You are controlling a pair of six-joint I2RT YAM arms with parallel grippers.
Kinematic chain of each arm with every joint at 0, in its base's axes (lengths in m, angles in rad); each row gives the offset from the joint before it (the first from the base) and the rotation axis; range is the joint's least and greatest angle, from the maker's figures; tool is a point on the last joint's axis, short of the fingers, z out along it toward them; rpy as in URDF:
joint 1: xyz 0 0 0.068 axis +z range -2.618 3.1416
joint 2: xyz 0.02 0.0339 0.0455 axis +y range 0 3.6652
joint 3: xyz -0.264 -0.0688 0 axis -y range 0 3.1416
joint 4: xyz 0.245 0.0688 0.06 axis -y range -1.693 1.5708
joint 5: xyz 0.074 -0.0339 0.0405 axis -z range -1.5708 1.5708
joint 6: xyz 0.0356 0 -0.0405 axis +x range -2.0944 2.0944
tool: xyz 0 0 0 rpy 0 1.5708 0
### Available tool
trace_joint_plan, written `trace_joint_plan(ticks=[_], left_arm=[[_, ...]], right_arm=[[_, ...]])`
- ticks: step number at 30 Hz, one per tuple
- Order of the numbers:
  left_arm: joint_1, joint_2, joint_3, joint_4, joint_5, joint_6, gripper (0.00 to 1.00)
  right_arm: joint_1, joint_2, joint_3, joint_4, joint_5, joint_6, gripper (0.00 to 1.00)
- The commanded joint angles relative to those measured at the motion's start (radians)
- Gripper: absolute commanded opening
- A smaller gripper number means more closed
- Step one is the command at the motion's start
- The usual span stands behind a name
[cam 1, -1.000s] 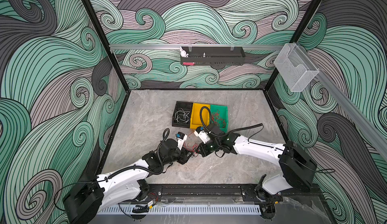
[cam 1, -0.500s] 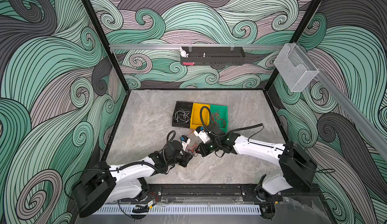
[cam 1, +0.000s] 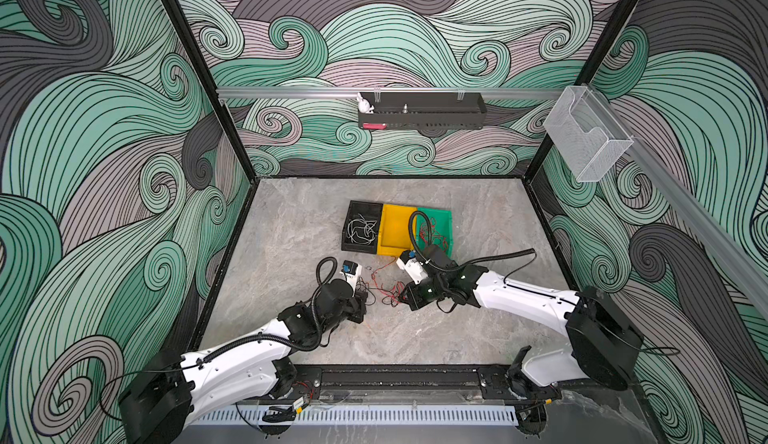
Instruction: Untangle the cables
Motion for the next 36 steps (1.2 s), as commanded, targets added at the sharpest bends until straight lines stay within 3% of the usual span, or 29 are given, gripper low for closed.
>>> trace_joint_plan(ticks=[1, 12, 23, 26, 33, 36], left_arm=[[0.023, -0.025, -0.024, -0.058, -0.086, -0.042, 0.0], [0.159, -0.078, -0.034, -0.182, -0.099, -0.107, 0.0], [0.229, -0.081, -0.013, -0.268, -0.149, -0.182, 0.0], [0.23, -0.08, -0.016, -0.225, -0.113, -0.175, 0.0], [0.25, -0.11, 0.021, -0.294, -0.198, -0.178, 0.0], [0.26, -0.125, 0.018, -0.28, -0.164, -0.164, 0.0]], right_arm=[[-0.025, -0.057, -0.026, -0.021, -0.042, -0.007, 0.0], [-0.166, -0.211, -0.122, -0.063, -0.133, -0.009, 0.01], [-0.2, -0.167, -0.113, -0.168, -0.138, -0.066, 0.0], [-0.179, -0.121, -0.111, -0.168, -0.108, -0.061, 0.0], [-0.154, -0.093, -0.12, -0.192, 0.019, -0.046, 0.0], [-0.15, -0.098, -0.131, -0.181, 0.023, -0.038, 0.0]])
